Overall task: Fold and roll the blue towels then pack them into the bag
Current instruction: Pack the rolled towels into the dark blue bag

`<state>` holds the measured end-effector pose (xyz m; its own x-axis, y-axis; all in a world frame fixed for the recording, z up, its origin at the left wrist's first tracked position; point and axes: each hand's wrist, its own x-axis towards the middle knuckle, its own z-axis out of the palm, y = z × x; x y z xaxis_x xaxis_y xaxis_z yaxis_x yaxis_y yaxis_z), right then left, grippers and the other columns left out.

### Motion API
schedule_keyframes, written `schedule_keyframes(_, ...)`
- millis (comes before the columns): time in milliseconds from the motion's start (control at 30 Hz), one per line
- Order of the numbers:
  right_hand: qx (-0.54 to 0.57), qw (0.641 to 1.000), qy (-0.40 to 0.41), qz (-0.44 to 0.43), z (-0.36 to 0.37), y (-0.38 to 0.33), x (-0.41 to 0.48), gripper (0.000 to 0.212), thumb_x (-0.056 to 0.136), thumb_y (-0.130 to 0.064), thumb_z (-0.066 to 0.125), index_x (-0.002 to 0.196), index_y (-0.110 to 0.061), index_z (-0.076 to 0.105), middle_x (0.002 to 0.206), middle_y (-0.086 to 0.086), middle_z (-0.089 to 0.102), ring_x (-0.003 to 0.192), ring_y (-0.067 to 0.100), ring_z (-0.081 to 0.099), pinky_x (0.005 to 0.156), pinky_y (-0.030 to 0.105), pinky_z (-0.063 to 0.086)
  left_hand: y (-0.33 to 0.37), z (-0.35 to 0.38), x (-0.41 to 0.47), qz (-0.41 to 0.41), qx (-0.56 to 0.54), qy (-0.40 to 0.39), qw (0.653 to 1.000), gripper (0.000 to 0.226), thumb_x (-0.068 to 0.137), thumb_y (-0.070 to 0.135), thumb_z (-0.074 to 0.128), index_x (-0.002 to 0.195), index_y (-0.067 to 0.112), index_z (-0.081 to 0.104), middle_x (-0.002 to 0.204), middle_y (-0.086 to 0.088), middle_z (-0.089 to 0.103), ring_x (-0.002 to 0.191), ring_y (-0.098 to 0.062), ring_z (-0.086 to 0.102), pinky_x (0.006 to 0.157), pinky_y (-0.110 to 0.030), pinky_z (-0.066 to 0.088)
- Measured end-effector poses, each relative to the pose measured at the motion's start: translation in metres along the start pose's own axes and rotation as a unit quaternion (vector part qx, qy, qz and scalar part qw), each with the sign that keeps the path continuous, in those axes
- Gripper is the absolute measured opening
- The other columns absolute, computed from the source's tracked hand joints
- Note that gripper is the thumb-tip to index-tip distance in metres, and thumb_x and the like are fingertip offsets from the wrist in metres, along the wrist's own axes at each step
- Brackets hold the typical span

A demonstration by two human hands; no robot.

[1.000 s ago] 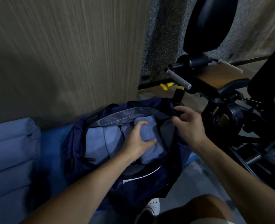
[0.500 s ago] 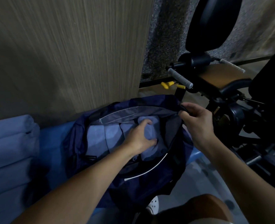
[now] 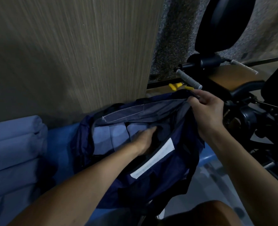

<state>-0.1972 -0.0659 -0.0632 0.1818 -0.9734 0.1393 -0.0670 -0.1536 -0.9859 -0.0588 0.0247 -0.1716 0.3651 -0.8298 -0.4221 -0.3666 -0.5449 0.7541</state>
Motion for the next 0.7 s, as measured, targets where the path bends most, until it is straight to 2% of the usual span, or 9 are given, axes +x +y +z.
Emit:
schedule_keyframes(67,0.003,1.0,-0.002,0.01,-0.005,0.003,-0.006,0.024,0.087,-0.013,0.067,0.11,-0.018,0.069,0.096,0.015,0.07,0.081,0.018,0.065,0.081,0.042,0.056,0.007,-0.003,-0.004,0.063,0.022,0.056,0.996,0.06,0.094,0.032,0.058,0.148,0.023,0.035,0.139,0.001,0.048,0.128,-0.021,0.047,0.101,-0.019,0.033)
schedule_keyframes(100,0.001,1.0,-0.003,0.01,-0.01,0.006,-0.01,0.022,0.087,-0.014,0.068,0.109,-0.02,0.069,0.092,0.015,0.069,0.08,0.019,0.065,0.082,0.046,0.056,0.011,-0.003,-0.005,0.088,0.032,0.083,0.992,0.057,0.095,0.03,0.057,0.146,0.024,0.033,0.137,-0.001,0.049,0.128,-0.024,0.047,0.103,-0.022,0.035)
schedule_keyframes(167,-0.003,1.0,-0.011,-0.007,-0.02,0.01,-0.02,0.021,0.089,-0.014,0.068,0.107,-0.023,0.068,0.091,0.019,0.068,0.081,0.024,0.066,0.082,0.049,0.056,0.017,0.003,-0.005,0.094,0.072,0.089,0.989,0.052,0.093,0.043,0.052,0.138,0.024,0.034,0.135,-0.008,0.052,0.127,-0.031,0.046,0.105,-0.039,0.039)
schedule_keyframes(200,-0.002,1.0,-0.016,-0.014,-0.024,0.011,-0.023,0.021,0.09,-0.014,0.067,0.108,-0.023,0.067,0.094,0.023,0.067,0.084,0.029,0.067,0.082,0.05,0.055,0.019,0.008,-0.004,0.088,0.125,0.082,0.985,0.053,0.092,0.051,0.047,0.135,0.022,0.034,0.135,-0.01,0.05,0.127,-0.032,0.042,0.105,-0.043,0.035)
schedule_keyframes(267,-0.003,1.0,-0.025,-0.015,-0.03,0.012,-0.026,0.022,0.091,-0.012,0.065,0.109,-0.024,0.066,0.098,0.027,0.065,0.092,0.037,0.067,0.085,0.052,0.055,0.017,0.015,-0.004,0.069,0.218,0.089,0.969,0.055,0.091,0.058,0.041,0.13,0.02,0.036,0.135,-0.013,0.049,0.127,-0.031,0.037,0.103,-0.043,0.028)
schedule_keyframes(333,-0.003,0.999,-0.041,-0.007,-0.032,0.014,-0.026,0.023,0.092,-0.011,0.065,0.111,-0.024,0.064,0.102,0.03,0.064,0.092,0.041,0.066,0.087,0.057,0.053,0.018,0.014,-0.008,0.086,0.234,0.11,0.962,0.054,0.09,0.06,0.038,0.13,0.023,0.037,0.136,-0.013,0.048,0.127,-0.03,0.035,0.101,-0.042,0.026)
schedule_keyframes(467,-0.008,0.999,-0.05,0.002,-0.035,0.018,-0.023,0.027,0.092,-0.012,0.064,0.118,-0.019,0.061,0.105,0.031,0.063,0.098,0.046,0.063,0.087,0.061,0.051,0.007,-0.006,-0.01,0.093,0.178,-0.03,0.979,0.055,0.092,0.057,0.028,0.145,0.053,0.018,0.154,-0.009,0.031,0.14,-0.027,0.015,0.106,-0.037,0.017)
schedule_keyframes(567,-0.014,0.998,-0.053,-0.001,-0.033,0.016,-0.017,0.03,0.091,-0.012,0.065,0.121,-0.017,0.061,0.105,0.031,0.063,0.097,0.048,0.063,0.086,0.063,0.051,-0.001,-0.017,-0.018,0.147,0.293,-0.066,0.942,0.058,0.096,0.056,0.022,0.15,0.048,0.001,0.158,-0.007,0.027,0.148,-0.022,0.002,0.113,-0.04,0.005)
schedule_keyframes(700,-0.031,0.998,-0.044,-0.016,-0.035,0.015,-0.013,0.032,0.09,-0.014,0.067,0.122,-0.017,0.062,0.101,0.031,0.063,0.093,0.048,0.063,0.083,0.062,0.053,-0.011,-0.017,-0.021,0.185,0.433,0.005,0.882,0.067,0.095,0.064,0.013,0.149,0.042,-0.019,0.145,-0.008,0.044,0.144,-0.025,0.017,0.11,-0.044,0.008)
